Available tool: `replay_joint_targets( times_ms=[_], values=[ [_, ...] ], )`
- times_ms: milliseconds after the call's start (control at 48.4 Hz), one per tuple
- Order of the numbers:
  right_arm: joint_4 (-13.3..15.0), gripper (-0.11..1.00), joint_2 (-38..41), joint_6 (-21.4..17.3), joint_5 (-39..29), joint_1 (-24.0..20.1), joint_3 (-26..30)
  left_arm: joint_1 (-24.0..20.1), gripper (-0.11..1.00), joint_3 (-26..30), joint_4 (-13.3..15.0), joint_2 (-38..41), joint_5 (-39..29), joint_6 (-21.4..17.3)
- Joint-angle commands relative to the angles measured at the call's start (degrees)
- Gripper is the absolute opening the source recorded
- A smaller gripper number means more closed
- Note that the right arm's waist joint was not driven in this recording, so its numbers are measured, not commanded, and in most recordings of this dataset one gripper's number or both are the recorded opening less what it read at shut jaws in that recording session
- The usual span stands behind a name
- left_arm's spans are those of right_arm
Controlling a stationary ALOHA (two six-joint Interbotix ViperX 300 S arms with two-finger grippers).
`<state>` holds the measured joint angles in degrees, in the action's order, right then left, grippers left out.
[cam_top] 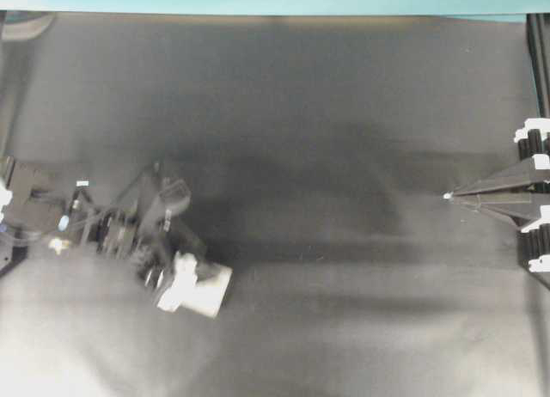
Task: Push the sponge with the left arm to wipe the table.
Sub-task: 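Push the sponge with the left gripper toward the front-left of the table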
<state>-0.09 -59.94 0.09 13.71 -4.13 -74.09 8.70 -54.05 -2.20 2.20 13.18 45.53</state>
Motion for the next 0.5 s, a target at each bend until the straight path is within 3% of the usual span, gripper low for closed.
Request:
replay_joint_targets(
  times_ms=[0,227,475],
  values=[
    [0.00,0.01,0.18,0.00,0.26,0.00,0.44,3.34,0.65,-0.26,-0.26,-1.14,0.00,0.35],
    [0.00,0.01,0.00,0.00,0.26,0.00,0.53,9.67,0.65,-0.35,-0.18,-0.97,0.00,3.60],
    [0.00,0.01,-0.18,0.09,0.26,0.00,0.44,13.10,0.65,-0.09,-0.26,-1.85,0.00,3.34]
  ],
)
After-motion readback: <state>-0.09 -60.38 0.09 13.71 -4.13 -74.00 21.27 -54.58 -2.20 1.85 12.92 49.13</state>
